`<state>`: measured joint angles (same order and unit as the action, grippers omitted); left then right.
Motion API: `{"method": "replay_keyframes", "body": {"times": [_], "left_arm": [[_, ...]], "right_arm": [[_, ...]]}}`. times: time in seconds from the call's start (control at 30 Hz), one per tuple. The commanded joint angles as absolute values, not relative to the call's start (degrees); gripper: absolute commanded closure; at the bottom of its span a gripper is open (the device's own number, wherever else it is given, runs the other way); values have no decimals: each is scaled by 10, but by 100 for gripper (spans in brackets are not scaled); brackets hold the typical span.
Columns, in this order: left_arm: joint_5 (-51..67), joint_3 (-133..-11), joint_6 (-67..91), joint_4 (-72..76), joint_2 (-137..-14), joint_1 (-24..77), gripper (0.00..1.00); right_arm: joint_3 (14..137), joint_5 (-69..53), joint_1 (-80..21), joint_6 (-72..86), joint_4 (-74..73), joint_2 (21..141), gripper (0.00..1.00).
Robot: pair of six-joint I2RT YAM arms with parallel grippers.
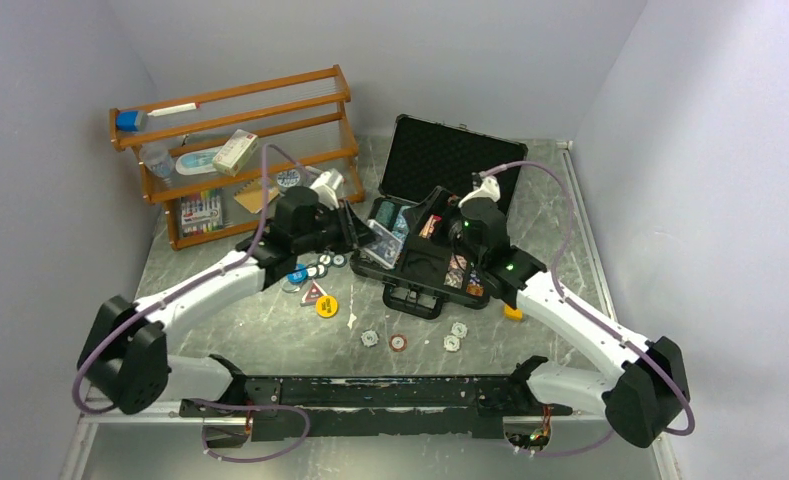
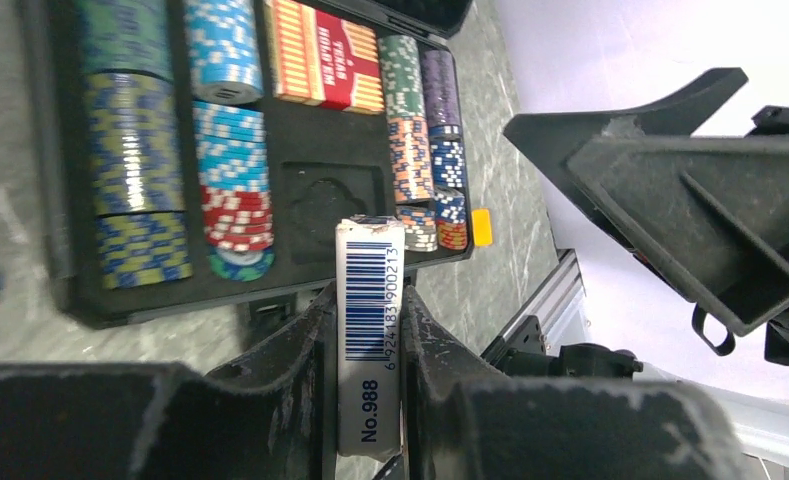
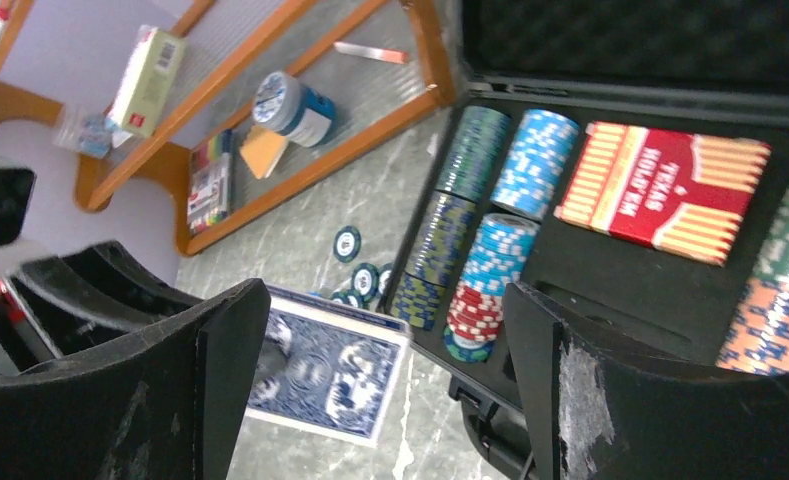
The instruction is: Pack up texas hold em set
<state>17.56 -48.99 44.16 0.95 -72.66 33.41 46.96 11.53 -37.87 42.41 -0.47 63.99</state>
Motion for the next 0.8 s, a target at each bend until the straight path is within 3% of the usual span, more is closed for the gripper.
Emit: {"method": "replay_keyframes", "body": {"times": [0.0, 0.27, 0.77], "left_arm": [[121, -495, 486, 158, -777, 392, 93], [69, -517, 506, 261, -903, 433, 93], [124, -566, 524, 300, -1020, 434, 93]], "right_arm": [[455, 85, -330, 494, -53, 624, 9], [431, 76, -255, 479, -62, 583, 10], [413, 107, -244, 435, -61, 593, 10]]}}
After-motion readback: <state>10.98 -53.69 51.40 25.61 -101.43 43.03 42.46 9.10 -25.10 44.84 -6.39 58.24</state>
